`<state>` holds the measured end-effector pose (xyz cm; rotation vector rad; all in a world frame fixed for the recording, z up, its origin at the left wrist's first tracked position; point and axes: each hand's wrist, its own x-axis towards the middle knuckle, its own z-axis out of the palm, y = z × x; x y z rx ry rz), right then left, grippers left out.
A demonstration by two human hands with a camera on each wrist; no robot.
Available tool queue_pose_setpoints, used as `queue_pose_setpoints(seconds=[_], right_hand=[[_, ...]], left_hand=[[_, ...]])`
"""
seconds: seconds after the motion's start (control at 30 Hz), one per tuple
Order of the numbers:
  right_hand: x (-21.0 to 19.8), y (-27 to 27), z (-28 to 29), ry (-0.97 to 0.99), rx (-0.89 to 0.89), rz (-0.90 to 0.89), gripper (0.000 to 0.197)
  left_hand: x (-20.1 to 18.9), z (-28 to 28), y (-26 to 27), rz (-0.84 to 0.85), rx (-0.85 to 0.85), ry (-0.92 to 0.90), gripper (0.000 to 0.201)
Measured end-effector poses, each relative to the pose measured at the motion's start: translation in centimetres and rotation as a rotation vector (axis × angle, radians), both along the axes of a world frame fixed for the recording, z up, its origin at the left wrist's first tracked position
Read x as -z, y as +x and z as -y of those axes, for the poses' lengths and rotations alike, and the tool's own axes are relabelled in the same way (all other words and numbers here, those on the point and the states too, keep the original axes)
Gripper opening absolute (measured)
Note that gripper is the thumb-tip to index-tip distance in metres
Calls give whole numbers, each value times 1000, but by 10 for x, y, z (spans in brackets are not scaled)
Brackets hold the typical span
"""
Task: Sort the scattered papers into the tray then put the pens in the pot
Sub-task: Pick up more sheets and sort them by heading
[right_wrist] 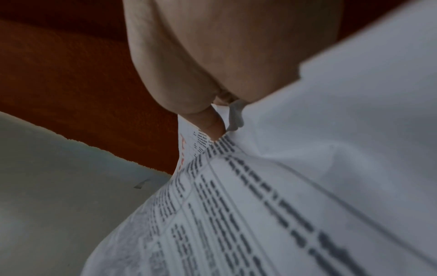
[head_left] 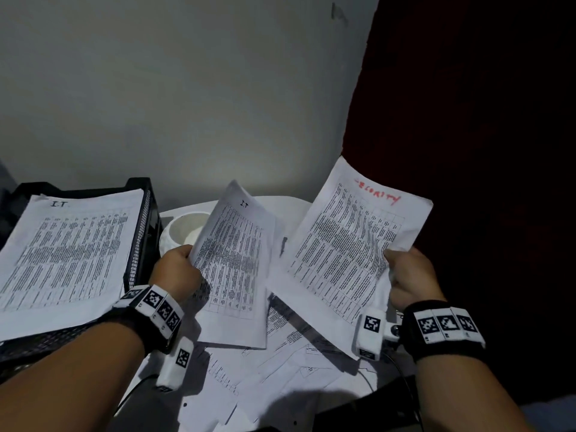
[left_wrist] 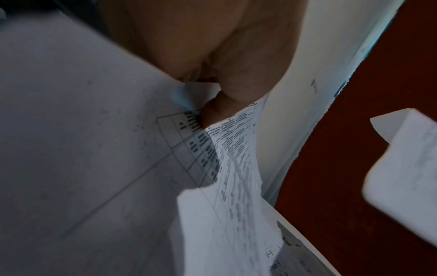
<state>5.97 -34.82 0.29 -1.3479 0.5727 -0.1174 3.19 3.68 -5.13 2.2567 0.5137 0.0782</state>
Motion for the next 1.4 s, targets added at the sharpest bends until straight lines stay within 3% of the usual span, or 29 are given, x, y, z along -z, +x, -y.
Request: queue_pose_setpoints(seconds=[0.13, 0.43, 0.53, 0.67, 0.73, 0.83, 0.9, 0.97, 1.03, 1.1, 1.17, 1.2, 1.3, 1.4], right_hand=[[7, 3, -2, 36, -18, 8, 39], [57, -10, -53, -47, -189, -131, 34], [80, -10, -68, -38, -187, -172, 40], [79, -17, -85, -63, -137, -120, 36], [74, -21, -93, -39, -152, -99, 34], [77, -22, -95, 47, -195, -118, 30], [91, -20, -82, 69, -176, -220, 29], [110, -19, -61, -30, -85, -290, 19], [140, -15, -39, -204, -24, -350, 11], [199, 3, -14, -316, -33, -405, 37], [205, 8, -16, -454, -62, -469, 80], [187, 2, -26, -534, -108, -485, 96], [145, -10, -46, -743, -225, -568, 103], [146, -5, -46, -846, -274, -605, 108]], left_hand=[[-3, 3, -1, 8, 26, -143, 30], [-21, 38, -8, -134, 314, -737, 39], [-22, 46, -10, -149, 245, -852, 22], [-9, 47, -7, -135, 115, -1098, 51], [-8, 44, -11, -173, 248, -973, 62], [-17, 38, -16, -113, 197, -484, 9], [-17, 25, -13, -71, 107, -356, 9], [-17, 9, -9, -8, 35, -327, 10], [-21, -4, -7, 11, 21, -157, 7], [-28, -14, -8, 34, 0, -73, 7], [-27, -20, -8, 65, -21, -93, 7], [-27, -21, -9, 74, -23, -107, 6], [-24, -20, -11, 52, -8, -152, 6], [-22, -22, -11, 45, -21, -120, 5]])
